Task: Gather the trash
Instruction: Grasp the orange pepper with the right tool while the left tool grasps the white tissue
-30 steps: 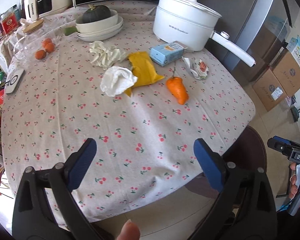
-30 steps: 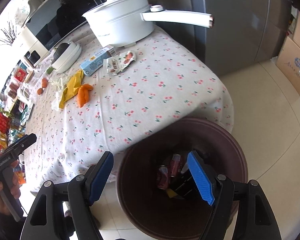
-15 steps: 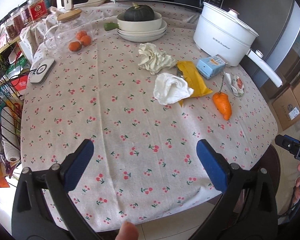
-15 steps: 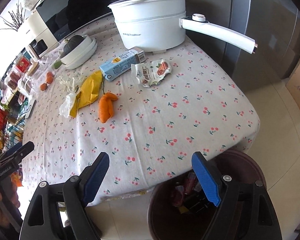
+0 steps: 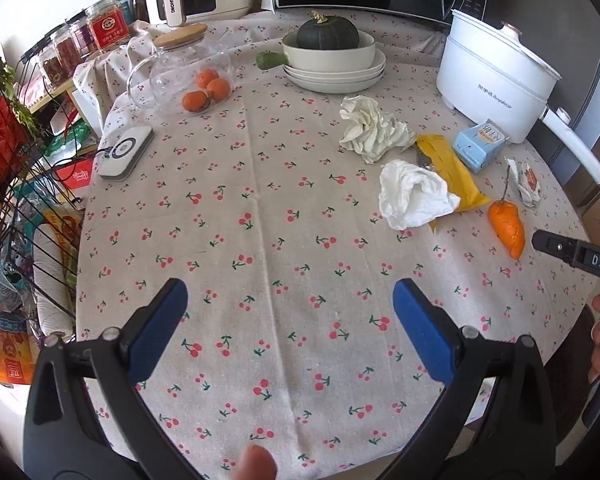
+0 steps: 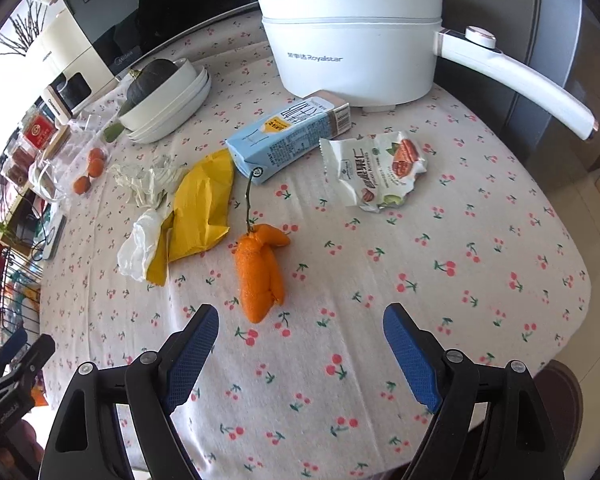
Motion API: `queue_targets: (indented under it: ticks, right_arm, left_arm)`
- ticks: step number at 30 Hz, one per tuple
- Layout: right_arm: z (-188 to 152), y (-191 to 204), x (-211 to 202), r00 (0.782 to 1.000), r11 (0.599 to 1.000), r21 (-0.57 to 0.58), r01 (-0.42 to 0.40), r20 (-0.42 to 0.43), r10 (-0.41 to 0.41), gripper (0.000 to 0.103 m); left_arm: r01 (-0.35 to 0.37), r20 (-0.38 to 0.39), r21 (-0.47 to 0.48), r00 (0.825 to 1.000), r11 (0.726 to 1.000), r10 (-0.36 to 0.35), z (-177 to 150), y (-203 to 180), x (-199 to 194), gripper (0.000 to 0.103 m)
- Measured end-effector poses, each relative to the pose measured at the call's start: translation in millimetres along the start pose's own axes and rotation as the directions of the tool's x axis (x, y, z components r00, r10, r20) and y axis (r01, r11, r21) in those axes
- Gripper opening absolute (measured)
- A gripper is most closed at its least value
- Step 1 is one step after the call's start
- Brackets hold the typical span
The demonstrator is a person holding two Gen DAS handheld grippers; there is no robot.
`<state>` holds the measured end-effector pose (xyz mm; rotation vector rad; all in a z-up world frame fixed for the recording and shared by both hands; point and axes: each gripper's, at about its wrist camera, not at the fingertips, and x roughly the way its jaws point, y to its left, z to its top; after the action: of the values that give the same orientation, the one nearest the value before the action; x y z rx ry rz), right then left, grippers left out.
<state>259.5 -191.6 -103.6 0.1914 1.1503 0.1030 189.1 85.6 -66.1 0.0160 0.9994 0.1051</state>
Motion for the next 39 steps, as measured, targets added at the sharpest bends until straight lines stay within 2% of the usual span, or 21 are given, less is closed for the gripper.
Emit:
queue_targets:
  ticks: [3,8,12,17,19,20,24,30,34,39]
  right_arm:
    - [3,9,17,1.000,1.000,-0.022,0.011,0.007,-0.011,0.083]
    - [9,22,38,0.999,0.998,-0.050,0.032,0.019,-0.031,0.069]
    - [10,31,50,0.998,0.996,-0.077,0.052,0.024,-0.050,0.054]
    - [11,38,54,0.996,0.990,-0.112,0.082,0.030,-0.079,0.043]
    - [12,36,53,0.997,0.991,-0.111,0.080,0.026,-0.078,0.025]
    - [13,35,53,0.997,0.990,-0.114,0.078,0.023,-0.076,0.023]
    - [11,29,47,0.998,0.992,-0.118,0.054,0.017,-0.052,0.018]
    - [8,21,18,0.999,0.992,-0.122,0.017,0.038,-0.012,0.017]
    - [5,8,-8,0.999,0.993,-0.116,-0.007,0.049,0.012,0.017]
    - [-2,-13,-35,0.999,0.995,-0.103,-0.016,0.048,0.021,0.017]
  left_arm:
    - [-0.002,-0.020,0.012,1.000,1.000,0.002,-1,2,7,0.102]
    - [0.025,-0.056,-0.017,0.998,1.000,-0.026,0,5,15,0.102]
    - [0.034,-0.082,-0.023,0.996,0.999,-0.035,1,5,20,0.102]
    - [0.026,-0.109,-0.022,0.994,0.999,-0.029,1,4,25,0.102]
    - [0.029,-0.117,-0.025,0.993,0.999,-0.032,1,3,27,0.102]
    - [0.032,-0.121,-0.027,0.992,0.999,-0.035,2,2,27,0.102]
    - [0.051,-0.129,-0.029,0.990,0.998,-0.054,3,-2,28,0.102]
    - [0.081,-0.126,-0.012,0.989,0.997,-0.082,10,-12,29,0.102]
    - [0.149,-0.131,-0.052,0.979,0.988,-0.154,23,-18,37,0.098]
    - [0.240,-0.103,-0.129,0.962,0.962,-0.253,42,-33,52,0.097]
